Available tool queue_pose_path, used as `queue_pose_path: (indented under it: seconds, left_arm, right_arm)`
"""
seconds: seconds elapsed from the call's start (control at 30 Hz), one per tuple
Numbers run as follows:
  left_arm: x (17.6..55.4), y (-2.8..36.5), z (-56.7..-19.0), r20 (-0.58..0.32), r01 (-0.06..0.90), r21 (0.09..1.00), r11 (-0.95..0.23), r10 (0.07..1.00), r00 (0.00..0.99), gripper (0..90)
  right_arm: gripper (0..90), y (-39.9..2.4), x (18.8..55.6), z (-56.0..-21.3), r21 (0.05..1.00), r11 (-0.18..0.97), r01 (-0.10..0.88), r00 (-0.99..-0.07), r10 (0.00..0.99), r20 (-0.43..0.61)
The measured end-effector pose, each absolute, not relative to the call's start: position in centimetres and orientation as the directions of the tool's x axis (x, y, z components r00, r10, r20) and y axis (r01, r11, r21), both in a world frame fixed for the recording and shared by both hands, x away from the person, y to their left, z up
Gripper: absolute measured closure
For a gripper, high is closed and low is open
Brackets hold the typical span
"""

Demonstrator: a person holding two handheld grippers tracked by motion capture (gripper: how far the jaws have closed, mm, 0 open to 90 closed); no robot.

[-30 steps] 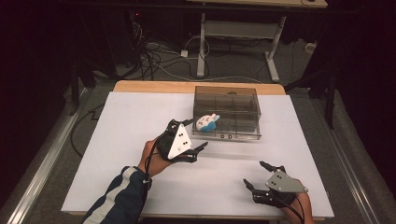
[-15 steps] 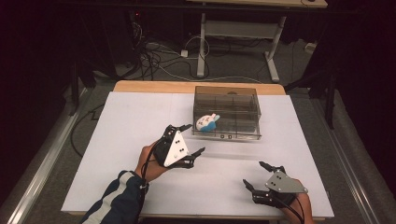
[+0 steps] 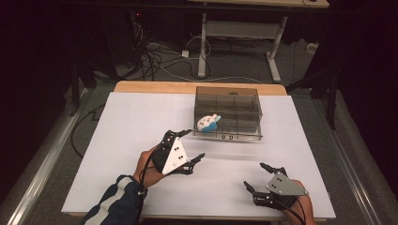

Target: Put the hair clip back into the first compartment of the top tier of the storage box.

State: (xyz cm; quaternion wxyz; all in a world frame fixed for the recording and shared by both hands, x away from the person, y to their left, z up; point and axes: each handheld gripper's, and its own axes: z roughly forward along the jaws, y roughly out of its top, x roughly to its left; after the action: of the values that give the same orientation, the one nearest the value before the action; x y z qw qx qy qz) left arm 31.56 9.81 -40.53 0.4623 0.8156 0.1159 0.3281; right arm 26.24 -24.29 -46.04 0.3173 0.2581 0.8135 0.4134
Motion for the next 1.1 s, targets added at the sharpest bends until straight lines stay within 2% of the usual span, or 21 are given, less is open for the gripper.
queue_pose_path:
  seconds: [1.1]
  left_arm:
    - [29.8, 12.8, -42.0, 0.440, -0.078, 0.810, -0.581, 0.514, 0.736, 20.9]
  right_arm:
    - [21.7, -24.3, 26.1, -45.8, 0.834, 0.533, 0.141, -0.663, 0.677, -0.320]
